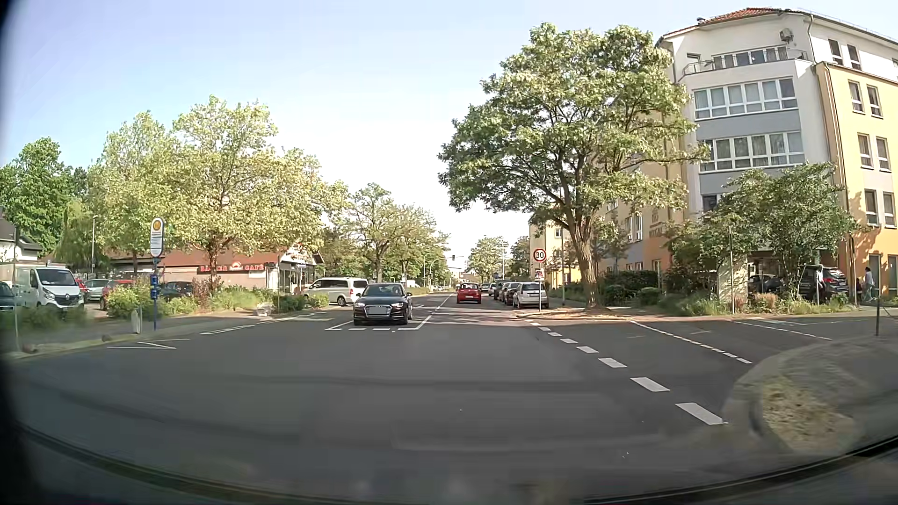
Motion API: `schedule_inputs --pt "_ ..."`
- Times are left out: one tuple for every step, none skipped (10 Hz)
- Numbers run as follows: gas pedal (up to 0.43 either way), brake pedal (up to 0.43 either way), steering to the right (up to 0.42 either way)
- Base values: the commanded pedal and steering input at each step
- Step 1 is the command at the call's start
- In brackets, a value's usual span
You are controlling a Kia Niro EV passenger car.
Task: Follow the waypoints while adhering to traffic rules and regulations
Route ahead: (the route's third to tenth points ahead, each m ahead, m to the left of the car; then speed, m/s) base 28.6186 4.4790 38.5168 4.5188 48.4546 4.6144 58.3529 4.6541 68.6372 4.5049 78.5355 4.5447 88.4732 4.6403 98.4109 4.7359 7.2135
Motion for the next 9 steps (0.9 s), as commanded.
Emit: schedule_inputs --pt "0.039 0.024 -0.003" --pt "0.039 0.03 -0.003" --pt "0.039 0.03 -0.003" --pt "0.039 0.03 -0.003" --pt "0.039 0.024 -0.005" --pt "0.039 0.03 -0.006" --pt "0.039 0.03 -0.003" --pt "0.039 0.03 -0.002" --pt "0.028 0.03 -0.006"
